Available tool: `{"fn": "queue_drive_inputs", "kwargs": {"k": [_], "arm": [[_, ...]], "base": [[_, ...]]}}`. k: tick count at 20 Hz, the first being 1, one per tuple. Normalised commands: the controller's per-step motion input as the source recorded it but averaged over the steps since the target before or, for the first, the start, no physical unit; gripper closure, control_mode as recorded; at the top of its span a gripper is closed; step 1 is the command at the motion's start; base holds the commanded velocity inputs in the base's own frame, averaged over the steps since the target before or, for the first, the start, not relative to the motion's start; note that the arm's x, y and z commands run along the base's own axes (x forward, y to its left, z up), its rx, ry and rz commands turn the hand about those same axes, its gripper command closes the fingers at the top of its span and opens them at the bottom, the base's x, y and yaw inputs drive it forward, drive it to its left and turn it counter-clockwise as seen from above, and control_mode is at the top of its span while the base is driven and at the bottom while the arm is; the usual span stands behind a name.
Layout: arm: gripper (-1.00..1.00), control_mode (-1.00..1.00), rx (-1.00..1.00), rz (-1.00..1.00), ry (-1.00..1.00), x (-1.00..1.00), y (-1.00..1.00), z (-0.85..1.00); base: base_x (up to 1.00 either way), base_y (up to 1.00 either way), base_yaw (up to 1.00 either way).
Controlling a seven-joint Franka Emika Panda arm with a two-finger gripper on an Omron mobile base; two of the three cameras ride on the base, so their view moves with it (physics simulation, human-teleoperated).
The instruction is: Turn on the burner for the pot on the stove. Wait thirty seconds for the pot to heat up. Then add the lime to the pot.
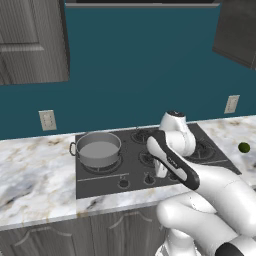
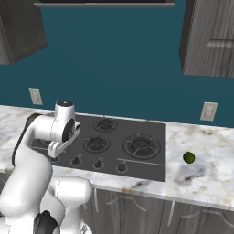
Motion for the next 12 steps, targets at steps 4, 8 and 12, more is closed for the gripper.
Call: {"fn": "queue_drive_inputs", "kwargs": {"k": [4, 8, 12], "arm": [[-1.00, -1.00, 0.04, -0.25, 0.01, 0.00, -0.40, 0.02], [-1.00, -1.00, 0.00, -0.31, 0.00, 0.00, -0.36, 0.00], [-1.00, -1.00, 0.00, -0.33, 0.05, 0.00, -0.38, 0.02]], "base": [[0.00, 0.00, 0.00], [0.00, 0.00, 0.00], [0.00, 0.00, 0.00]]}}
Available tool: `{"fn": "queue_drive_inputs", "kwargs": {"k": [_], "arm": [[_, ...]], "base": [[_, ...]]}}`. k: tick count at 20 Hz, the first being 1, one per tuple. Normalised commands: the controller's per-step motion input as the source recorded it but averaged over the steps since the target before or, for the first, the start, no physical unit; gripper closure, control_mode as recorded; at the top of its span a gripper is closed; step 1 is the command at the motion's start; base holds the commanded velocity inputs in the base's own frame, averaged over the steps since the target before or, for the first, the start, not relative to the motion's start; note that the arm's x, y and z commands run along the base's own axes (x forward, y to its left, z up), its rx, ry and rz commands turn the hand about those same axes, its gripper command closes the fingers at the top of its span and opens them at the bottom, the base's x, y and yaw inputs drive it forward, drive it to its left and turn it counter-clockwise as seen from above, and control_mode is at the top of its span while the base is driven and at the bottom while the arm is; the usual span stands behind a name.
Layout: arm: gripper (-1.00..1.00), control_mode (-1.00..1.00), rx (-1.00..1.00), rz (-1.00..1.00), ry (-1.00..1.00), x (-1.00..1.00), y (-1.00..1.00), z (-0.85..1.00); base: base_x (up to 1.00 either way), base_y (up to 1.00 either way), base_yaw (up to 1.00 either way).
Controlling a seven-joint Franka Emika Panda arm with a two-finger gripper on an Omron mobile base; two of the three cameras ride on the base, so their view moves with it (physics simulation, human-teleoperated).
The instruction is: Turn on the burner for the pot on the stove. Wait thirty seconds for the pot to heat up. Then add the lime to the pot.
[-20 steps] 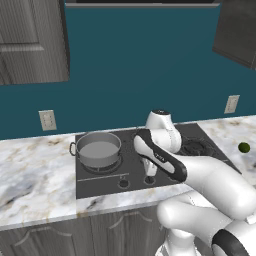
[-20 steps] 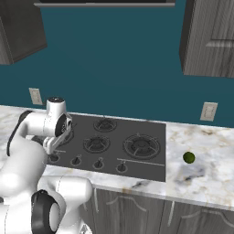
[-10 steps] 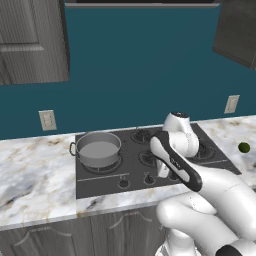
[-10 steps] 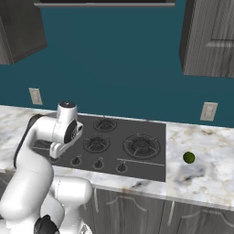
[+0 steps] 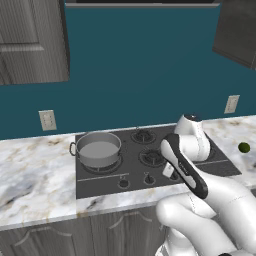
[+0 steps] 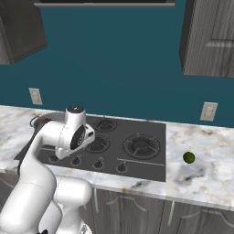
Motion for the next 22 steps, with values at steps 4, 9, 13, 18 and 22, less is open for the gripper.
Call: {"fn": "queue_drive_inputs", "kwargs": {"k": [4, 9, 13, 18, 22], "arm": [[-1.00, -1.00, 0.00, -0.38, 0.08, 0.04, -0.45, 0.12], [-1.00, -1.00, 0.00, -0.38, 0.02, 0.08, -0.51, 0.03], [-1.00, -1.00, 0.00, -0.34, -0.02, 0.03, -0.45, 0.00], [-1.00, -1.00, 0.00, -0.34, -0.01, 0.09, -0.48, 0.00], [-1.00, -1.00, 0.00, -0.31, 0.02, 0.11, -0.48, 0.00]], "base": [[0.00, 0.00, 0.00], [0.00, 0.00, 0.00], [0.00, 0.00, 0.00], [0.00, 0.00, 0.00], [0.00, 0.00, 0.00]]}}
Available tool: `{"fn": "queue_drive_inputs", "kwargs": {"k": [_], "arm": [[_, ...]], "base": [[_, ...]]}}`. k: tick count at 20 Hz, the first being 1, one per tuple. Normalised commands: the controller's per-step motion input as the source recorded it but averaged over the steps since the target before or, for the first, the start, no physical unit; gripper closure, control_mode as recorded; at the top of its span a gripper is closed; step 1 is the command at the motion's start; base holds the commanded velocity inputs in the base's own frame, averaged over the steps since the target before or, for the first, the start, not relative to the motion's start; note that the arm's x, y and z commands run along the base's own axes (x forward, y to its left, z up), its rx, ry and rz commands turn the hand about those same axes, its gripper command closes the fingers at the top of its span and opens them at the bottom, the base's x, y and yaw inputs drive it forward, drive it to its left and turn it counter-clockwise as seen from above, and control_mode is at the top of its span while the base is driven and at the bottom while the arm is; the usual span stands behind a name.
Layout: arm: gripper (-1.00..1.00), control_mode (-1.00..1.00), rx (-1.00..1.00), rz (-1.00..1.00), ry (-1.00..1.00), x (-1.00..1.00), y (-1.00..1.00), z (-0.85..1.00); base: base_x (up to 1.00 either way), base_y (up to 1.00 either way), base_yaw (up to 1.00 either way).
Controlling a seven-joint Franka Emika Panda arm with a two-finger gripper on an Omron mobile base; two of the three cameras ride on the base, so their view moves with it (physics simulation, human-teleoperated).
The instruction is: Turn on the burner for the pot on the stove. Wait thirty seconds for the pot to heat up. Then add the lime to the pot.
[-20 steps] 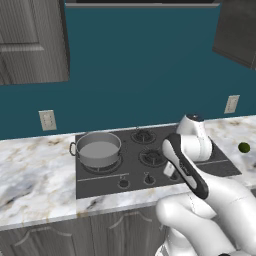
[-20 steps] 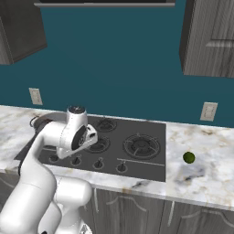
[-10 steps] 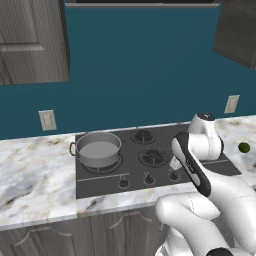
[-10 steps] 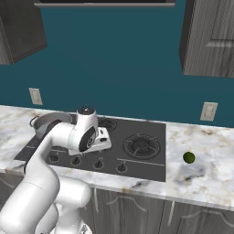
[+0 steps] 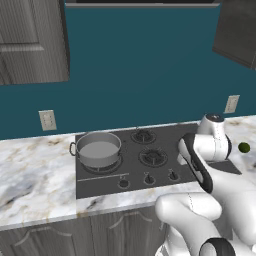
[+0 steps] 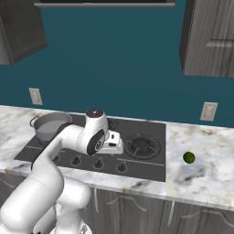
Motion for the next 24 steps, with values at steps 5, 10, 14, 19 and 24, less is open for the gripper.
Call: {"fn": "queue_drive_inputs", "kwargs": {"k": [5, 10, 14, 19, 24], "arm": [[-1.00, -1.00, 0.00, -0.28, 0.00, 0.15, -0.45, 0.00], [-1.00, -1.00, 0.03, -0.17, 0.00, 0.13, -0.50, 0.00], [-1.00, -1.00, 0.05, -0.13, 0.00, 0.02, -0.49, 0.01], [-1.00, -1.00, 0.08, -0.11, 0.00, 0.03, -0.49, 0.10], [-1.00, -1.00, 0.05, -0.05, 0.00, 0.00, -0.33, 0.03]], "base": [[0.00, 0.00, 0.00], [0.00, 0.00, 0.00], [0.00, 0.00, 0.00], [0.00, 0.00, 0.00], [0.00, 0.00, 0.00]]}}
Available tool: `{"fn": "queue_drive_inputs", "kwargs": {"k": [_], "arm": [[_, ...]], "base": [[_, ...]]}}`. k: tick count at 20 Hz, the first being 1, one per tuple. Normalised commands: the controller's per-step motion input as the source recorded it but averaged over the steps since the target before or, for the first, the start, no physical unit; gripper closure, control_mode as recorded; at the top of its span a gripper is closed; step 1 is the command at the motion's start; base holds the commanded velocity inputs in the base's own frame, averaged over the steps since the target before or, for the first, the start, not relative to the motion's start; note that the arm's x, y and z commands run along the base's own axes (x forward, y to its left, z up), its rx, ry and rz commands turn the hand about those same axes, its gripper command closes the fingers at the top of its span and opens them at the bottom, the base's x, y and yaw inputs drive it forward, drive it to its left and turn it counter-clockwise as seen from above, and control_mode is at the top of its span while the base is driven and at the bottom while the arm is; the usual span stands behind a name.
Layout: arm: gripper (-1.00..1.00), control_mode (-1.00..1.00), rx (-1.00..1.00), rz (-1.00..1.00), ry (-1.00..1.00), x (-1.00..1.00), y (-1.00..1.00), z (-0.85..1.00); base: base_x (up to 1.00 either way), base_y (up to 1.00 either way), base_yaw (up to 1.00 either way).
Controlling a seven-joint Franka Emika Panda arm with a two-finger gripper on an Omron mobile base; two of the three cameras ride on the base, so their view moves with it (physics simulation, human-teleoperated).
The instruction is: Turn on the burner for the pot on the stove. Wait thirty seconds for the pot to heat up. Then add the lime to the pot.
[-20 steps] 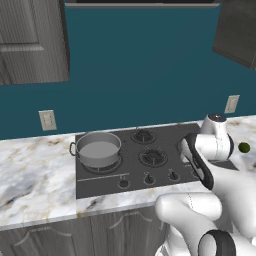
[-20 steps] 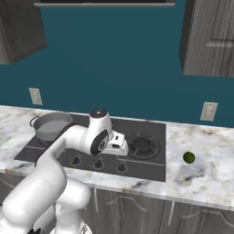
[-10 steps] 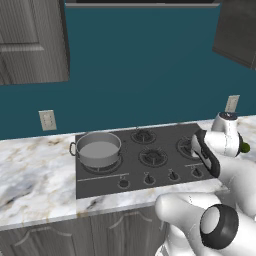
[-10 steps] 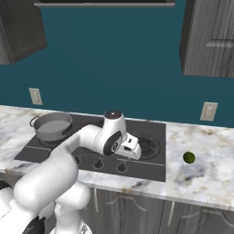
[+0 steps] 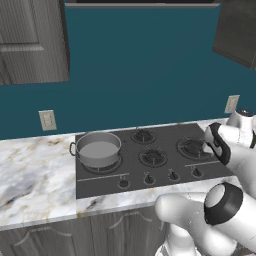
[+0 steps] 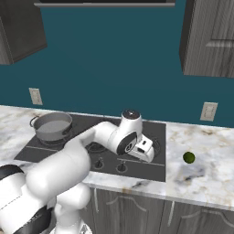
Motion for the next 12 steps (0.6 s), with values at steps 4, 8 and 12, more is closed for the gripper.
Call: {"fn": "queue_drive_inputs", "kwargs": {"k": [4, 8, 12], "arm": [[-1.00, -1.00, 0.00, -0.03, 0.00, 0.18, -0.32, 0.00], [-1.00, -1.00, 0.00, -0.07, 0.03, 0.33, -0.46, 0.00], [-1.00, -1.00, 0.00, -0.07, 0.01, 0.25, -0.31, 0.00]], "base": [[0.00, 0.00, 0.00], [0.00, 0.00, 0.00], [0.00, 0.00, 0.00]]}}
